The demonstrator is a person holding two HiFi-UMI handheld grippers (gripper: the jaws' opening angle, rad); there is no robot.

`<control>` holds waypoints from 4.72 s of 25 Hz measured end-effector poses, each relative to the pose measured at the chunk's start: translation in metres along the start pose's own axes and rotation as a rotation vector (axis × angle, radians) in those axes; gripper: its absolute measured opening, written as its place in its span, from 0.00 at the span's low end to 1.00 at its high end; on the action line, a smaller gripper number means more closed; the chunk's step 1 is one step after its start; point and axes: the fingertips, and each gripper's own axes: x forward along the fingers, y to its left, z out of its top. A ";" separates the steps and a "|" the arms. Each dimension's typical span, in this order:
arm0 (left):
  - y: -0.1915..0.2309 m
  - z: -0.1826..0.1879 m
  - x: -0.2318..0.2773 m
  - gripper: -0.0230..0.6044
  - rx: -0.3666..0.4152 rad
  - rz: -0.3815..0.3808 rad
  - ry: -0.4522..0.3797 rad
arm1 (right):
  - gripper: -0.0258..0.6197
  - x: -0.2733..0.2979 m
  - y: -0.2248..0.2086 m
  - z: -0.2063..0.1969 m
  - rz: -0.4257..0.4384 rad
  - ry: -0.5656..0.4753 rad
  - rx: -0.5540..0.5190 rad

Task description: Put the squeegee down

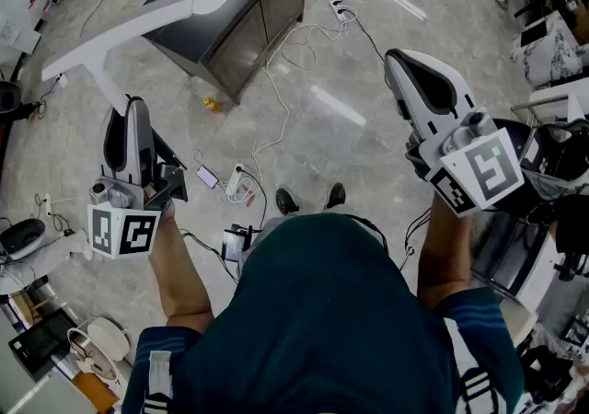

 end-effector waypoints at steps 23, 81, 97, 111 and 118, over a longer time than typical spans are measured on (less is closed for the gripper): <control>0.005 -0.018 0.034 0.19 -0.014 -0.026 0.022 | 0.04 0.030 -0.036 0.000 -0.032 -0.070 0.082; 0.034 -0.102 0.355 0.19 -0.006 -0.023 0.056 | 0.04 0.199 -0.296 -0.035 0.041 -0.074 0.140; 0.094 -0.089 0.381 0.19 0.010 0.017 0.052 | 0.04 0.297 -0.312 -0.017 0.098 -0.099 0.149; 0.144 -0.108 0.441 0.19 0.062 0.261 0.040 | 0.04 0.434 -0.376 -0.020 0.358 -0.104 0.157; 0.148 -0.124 0.490 0.19 0.074 0.341 0.023 | 0.04 0.482 -0.418 -0.026 0.453 -0.091 0.154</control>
